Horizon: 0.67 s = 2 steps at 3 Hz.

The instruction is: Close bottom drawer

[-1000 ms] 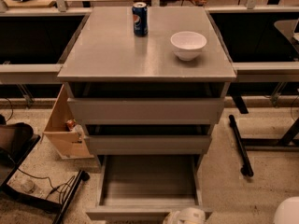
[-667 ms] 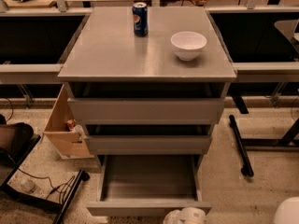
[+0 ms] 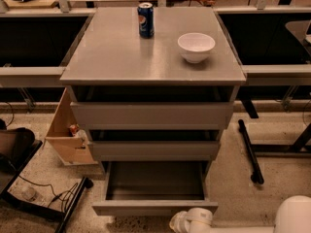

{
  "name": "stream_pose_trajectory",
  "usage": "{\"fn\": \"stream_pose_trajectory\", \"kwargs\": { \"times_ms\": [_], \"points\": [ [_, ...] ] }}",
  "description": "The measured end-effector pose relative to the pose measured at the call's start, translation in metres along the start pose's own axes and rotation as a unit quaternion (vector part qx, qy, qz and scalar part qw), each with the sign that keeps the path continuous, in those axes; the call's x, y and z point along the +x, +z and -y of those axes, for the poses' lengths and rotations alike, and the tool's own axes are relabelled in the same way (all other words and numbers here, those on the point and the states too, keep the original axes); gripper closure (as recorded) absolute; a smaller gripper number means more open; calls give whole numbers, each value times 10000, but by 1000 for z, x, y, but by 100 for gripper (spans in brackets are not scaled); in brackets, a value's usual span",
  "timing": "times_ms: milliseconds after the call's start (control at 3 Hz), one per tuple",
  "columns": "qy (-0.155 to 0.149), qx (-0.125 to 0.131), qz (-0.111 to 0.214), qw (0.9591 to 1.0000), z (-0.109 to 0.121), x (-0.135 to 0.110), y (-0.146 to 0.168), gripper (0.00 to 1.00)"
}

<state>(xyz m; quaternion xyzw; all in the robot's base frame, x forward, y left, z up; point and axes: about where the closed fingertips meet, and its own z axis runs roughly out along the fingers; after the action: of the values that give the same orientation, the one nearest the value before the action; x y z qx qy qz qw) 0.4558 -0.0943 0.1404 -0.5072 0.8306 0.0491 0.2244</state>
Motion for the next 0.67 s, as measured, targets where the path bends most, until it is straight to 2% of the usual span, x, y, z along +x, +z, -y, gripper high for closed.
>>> {"fn": "stream_pose_trajectory", "kwargs": {
  "times_ms": [333, 667],
  "points": [
    [-44, 134, 31, 9999, 9, -2, 17, 100],
    [-218, 348, 166, 9990, 29, -8, 46, 100]
  ]
}}
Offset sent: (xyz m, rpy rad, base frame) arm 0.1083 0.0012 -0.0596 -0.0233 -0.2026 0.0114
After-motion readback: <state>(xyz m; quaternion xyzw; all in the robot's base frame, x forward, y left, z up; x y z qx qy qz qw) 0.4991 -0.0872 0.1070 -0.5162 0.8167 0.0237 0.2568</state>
